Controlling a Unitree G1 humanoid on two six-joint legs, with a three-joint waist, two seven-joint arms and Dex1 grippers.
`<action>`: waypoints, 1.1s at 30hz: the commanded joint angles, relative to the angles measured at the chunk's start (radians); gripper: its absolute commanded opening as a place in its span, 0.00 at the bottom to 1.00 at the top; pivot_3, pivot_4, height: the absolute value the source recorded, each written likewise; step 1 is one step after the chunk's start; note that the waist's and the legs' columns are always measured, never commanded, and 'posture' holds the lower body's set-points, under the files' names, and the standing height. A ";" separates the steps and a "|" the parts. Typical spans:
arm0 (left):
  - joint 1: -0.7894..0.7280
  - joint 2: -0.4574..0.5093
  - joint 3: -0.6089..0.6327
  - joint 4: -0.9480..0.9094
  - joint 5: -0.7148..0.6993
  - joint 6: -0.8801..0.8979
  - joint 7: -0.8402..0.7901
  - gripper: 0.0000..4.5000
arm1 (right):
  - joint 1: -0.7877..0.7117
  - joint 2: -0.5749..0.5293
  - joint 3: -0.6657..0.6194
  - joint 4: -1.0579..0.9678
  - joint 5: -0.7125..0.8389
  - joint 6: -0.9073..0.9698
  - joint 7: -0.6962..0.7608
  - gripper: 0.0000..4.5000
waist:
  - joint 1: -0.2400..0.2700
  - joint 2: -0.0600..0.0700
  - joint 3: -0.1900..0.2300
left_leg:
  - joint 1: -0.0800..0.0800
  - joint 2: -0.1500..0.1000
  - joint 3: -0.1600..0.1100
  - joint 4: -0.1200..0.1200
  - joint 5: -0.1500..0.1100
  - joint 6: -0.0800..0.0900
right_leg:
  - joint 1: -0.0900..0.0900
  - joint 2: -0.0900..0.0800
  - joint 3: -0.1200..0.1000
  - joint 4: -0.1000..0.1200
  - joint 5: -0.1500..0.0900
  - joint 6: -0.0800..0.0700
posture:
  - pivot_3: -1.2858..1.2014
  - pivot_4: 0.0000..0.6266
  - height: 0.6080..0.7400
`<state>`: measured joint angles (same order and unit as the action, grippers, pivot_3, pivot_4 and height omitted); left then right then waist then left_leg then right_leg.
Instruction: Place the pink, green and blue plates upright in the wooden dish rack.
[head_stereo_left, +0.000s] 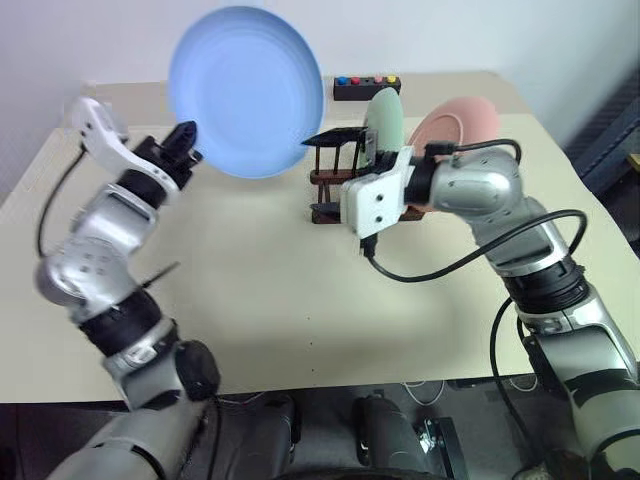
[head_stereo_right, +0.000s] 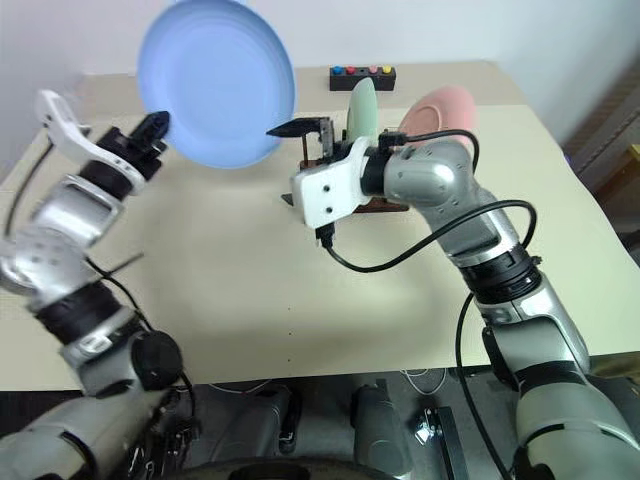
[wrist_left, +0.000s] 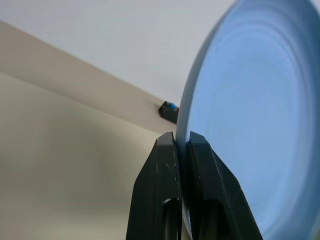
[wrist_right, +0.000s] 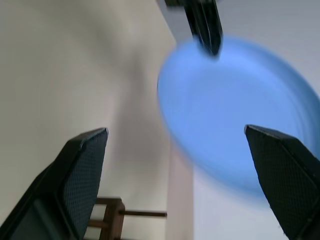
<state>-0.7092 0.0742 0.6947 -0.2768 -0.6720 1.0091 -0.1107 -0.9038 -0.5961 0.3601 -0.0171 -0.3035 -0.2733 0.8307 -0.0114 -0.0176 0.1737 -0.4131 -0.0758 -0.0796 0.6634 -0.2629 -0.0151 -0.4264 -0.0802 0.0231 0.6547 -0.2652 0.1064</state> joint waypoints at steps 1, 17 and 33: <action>0.019 -0.039 -0.040 -0.127 -0.071 -0.089 0.035 0.02 | -0.062 0.023 0.002 0.039 -0.147 -0.072 -0.134 1.00 | -0.004 0.000 0.000 | 0.000 0.000 0.000 0.000 0.000 0.000 | 0.000 0.000 0.000 0.000 0.000 0.000 | 0.52 0.24 1.00; 0.113 -0.043 -0.252 -0.148 -0.106 -0.254 0.078 0.00 | -0.102 0.169 0.063 0.175 -0.411 -0.034 -0.354 0.59 | -0.003 0.000 0.000 | 0.001 0.000 0.000 0.000 0.000 0.000 | 0.001 0.003 0.001 0.000 0.000 0.000 | 0.52 0.24 1.00; 0.136 0.057 -0.316 -0.110 -0.138 -0.339 0.034 0.80 | -0.117 0.174 0.044 0.215 -0.451 -0.015 -0.432 0.00 | -0.003 0.000 0.000 | 0.001 0.000 0.000 -0.001 0.001 -0.001 | 0.000 0.003 0.001 0.000 0.000 0.000 | 0.52 0.24 1.00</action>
<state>-0.5620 0.0973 0.3567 -0.3789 -0.7887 0.6904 -0.0608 -0.9863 -0.4139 0.4425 0.2110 -0.7624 -0.2905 0.4232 -0.0145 -0.0178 0.1734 -0.4124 -0.0754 -0.0799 0.6622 -0.2624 -0.0158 -0.4262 -0.0771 0.0240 0.6542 -0.2653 0.1062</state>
